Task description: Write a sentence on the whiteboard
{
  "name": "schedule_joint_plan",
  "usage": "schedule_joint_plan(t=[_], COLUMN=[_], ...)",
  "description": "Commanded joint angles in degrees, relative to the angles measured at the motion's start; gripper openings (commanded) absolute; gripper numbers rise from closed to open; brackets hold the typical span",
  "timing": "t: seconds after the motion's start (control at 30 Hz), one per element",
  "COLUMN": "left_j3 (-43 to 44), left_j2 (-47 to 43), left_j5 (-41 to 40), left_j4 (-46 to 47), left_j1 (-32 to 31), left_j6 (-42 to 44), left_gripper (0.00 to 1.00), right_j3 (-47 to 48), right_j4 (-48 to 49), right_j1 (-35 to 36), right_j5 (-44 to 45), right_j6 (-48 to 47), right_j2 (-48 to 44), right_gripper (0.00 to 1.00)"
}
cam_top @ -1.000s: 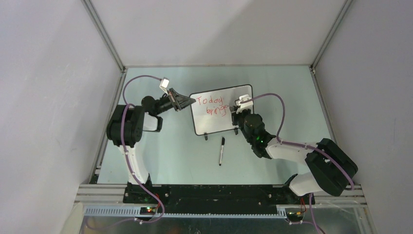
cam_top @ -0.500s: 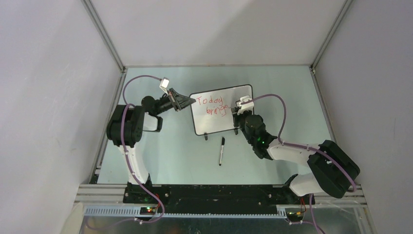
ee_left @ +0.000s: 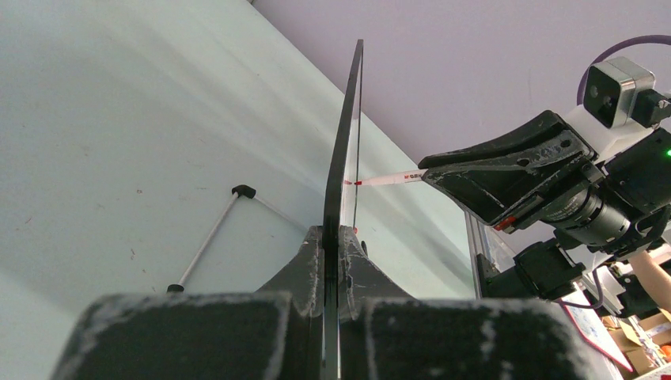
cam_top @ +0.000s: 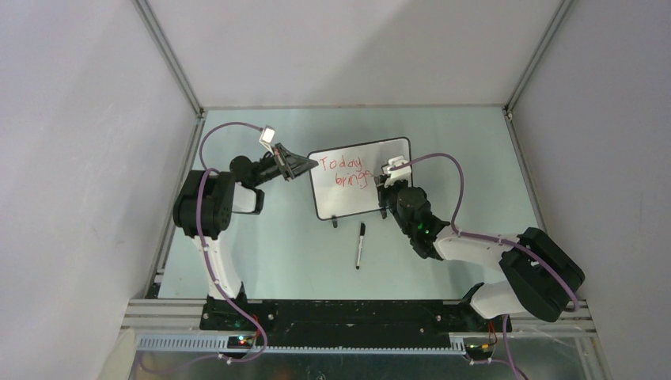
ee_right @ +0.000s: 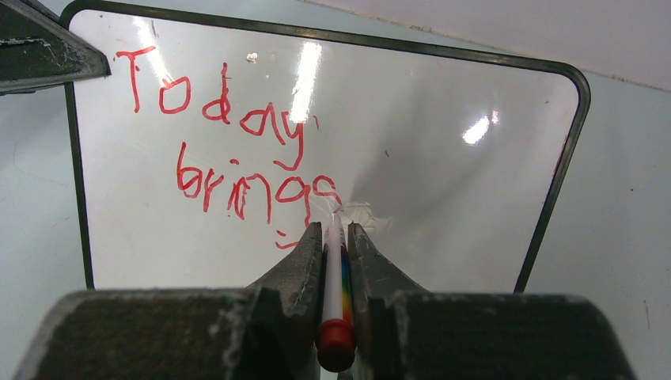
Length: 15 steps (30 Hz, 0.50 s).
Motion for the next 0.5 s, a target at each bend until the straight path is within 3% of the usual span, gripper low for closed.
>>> schedule_joint_plan(t=[0.0,0.47], left_j3=[0.1,0.1], left_j2=[-1.0,-1.1], left_j5=[1.3,1.4], left_j4=[2.9,2.9], left_j1=[0.3,0.3], left_j6=[2.6,2.7], left_gripper=[0.00,0.00], right_j3=[-0.2,-0.2], right_j4=[1.5,0.8], right_j1=[0.3,0.7], right_j5=[-0.2,-0.9], right_j6=[-0.7,0.1], right_j2=[-1.0,-1.2], right_gripper=[0.00,0.00])
